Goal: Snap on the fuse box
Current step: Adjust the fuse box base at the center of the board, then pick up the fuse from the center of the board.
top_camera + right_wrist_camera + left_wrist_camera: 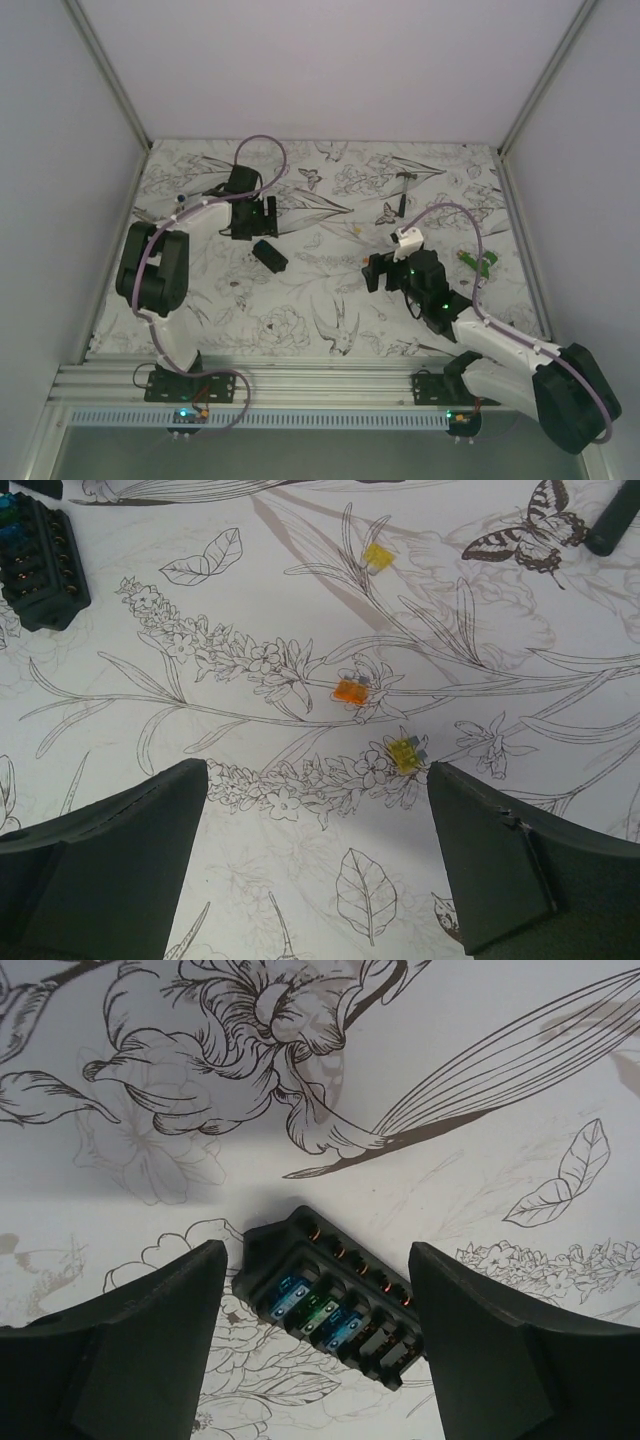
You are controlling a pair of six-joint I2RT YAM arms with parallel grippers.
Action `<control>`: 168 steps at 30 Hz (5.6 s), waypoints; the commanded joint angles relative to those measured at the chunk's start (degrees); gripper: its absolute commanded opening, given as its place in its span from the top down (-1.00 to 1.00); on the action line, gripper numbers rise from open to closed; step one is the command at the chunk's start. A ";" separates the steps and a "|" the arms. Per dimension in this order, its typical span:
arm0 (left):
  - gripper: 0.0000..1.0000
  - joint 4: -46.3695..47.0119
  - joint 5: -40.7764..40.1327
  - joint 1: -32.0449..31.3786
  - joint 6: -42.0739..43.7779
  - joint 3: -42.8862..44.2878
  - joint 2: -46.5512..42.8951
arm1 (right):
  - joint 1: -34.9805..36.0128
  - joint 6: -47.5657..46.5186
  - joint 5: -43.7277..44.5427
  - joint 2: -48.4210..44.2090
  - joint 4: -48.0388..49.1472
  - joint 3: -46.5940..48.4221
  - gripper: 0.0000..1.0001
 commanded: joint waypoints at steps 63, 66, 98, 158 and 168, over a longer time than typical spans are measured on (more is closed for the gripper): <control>-0.99 10.72 -4.99 -11.40 -10.58 -36.91 -38.86 | 7.07 24.54 36.53 27.60 -18.30 18.39 -0.28; -1.00 10.64 -4.61 -11.41 -10.63 -36.84 -38.19 | 7.07 25.23 37.39 28.52 -17.60 18.36 -0.25; -1.00 11.04 -2.92 -11.69 -10.94 -35.32 -35.58 | 5.40 19.43 30.05 27.51 -12.86 15.10 -0.05; -0.99 11.21 0.71 -11.89 -12.03 -34.53 -36.98 | 2.21 15.37 25.68 27.88 -11.72 12.74 0.30; -1.00 11.20 2.43 -11.98 -12.32 -34.37 -38.40 | 1.49 15.01 24.63 28.01 -10.68 11.68 0.37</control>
